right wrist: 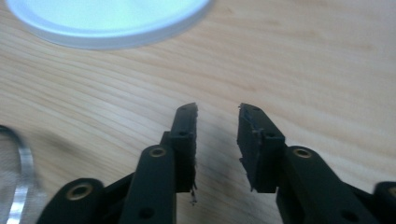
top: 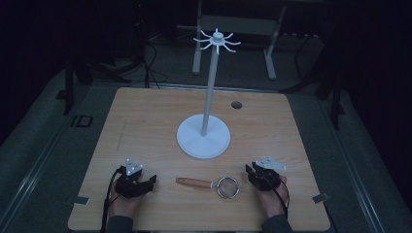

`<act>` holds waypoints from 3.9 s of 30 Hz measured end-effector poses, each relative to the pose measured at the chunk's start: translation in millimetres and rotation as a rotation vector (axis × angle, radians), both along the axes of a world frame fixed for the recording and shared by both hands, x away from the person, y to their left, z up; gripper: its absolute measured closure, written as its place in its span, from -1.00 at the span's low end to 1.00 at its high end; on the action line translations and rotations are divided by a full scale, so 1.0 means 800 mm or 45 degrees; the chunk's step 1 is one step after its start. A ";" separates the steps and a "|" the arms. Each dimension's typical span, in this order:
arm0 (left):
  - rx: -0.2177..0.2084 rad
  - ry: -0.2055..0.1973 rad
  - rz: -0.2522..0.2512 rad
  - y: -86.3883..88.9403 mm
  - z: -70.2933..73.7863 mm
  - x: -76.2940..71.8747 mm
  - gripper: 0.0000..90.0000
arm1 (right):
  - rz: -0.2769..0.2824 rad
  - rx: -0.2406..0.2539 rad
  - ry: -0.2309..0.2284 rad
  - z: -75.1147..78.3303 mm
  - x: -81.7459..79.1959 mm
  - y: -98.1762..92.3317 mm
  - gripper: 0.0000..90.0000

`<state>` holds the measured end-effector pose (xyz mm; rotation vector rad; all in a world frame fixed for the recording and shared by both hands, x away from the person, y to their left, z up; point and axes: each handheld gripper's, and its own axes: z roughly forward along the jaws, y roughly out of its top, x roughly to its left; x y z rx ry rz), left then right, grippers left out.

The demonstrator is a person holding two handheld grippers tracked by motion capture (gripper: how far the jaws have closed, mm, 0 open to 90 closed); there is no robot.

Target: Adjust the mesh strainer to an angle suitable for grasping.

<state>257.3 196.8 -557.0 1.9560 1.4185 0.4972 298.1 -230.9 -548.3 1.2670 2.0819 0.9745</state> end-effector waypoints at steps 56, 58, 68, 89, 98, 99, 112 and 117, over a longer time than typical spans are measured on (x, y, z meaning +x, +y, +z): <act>-0.009 -0.035 0.007 0.001 0.004 -0.003 -0.15 | 0.787 -0.336 0.188 0.055 -0.005 0.133 -0.01; -0.010 -0.034 0.009 0.002 0.004 -0.002 -0.15 | 0.810 -0.354 0.198 0.051 -0.006 0.139 -0.03; -0.013 -0.035 0.006 0.002 0.004 -0.002 -0.15 | 0.898 -0.417 0.322 0.035 0.001 0.163 0.21; -0.015 -0.037 0.008 0.002 0.004 -0.003 -0.15 | 0.906 -0.531 0.529 0.032 0.036 0.176 0.45; -0.015 -0.036 0.008 0.002 0.004 -0.003 -0.15 | 0.912 -0.549 0.582 0.031 0.043 0.183 0.53; -0.016 -0.036 0.009 0.002 0.004 -0.003 -0.15 | 0.907 -0.545 0.590 0.032 0.043 0.183 0.53; -0.017 -0.032 0.005 0.002 0.004 -0.002 -0.15 | 0.853 -0.529 0.505 0.035 0.038 0.178 0.54; -0.016 -0.033 0.002 0.002 0.004 -0.001 -0.15 | 0.843 -0.502 0.461 0.039 0.034 0.174 0.54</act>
